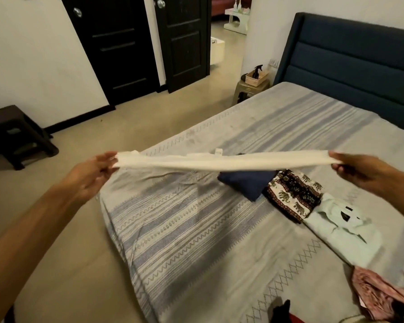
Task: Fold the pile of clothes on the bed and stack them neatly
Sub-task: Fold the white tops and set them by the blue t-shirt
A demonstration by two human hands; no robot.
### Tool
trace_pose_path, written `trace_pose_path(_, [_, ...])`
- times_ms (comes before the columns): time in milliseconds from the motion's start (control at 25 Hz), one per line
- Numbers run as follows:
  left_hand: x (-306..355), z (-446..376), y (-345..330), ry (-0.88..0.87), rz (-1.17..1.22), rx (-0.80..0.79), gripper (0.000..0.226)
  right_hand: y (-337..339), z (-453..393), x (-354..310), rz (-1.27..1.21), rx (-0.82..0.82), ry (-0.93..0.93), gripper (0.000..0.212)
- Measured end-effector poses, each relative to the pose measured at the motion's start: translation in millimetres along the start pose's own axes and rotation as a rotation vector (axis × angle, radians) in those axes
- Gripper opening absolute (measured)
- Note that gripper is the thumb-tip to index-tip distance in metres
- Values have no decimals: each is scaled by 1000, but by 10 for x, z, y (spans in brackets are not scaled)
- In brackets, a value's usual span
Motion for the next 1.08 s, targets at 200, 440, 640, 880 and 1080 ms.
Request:
trace_pose_path(200, [-1685,505,1340,100,-241,91,13,-145,-230,1822,227,-175,-259,52])
trace_pose_path(440, [-3991,953,2897,357,-337,297,14,-317,-787,4423,885,-272,-134,74])
trace_pose_path(640, [-4538,1351,3426,362,-290,404,14,-502,-44,5338,534,-84,-606,30])
trace_pose_path(880, [-4241,1588,3519,336,-363,256,24,-399,492,4982,184,-140,-629,53])
trace_pose_path(1080, [-3381,1333,3105,287,-180,258,24,-167,452,4187,230,-139,-500,49])
Point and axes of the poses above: each hand's wrist, its own z-axis away from the middle knuckle, its own y-axis out of the back of the hand, x = y × z, the point moved 3 cm from there along -z, towards the middle knuckle, and after that the axes turned 15 degrees about z, right-handed, at the moved point
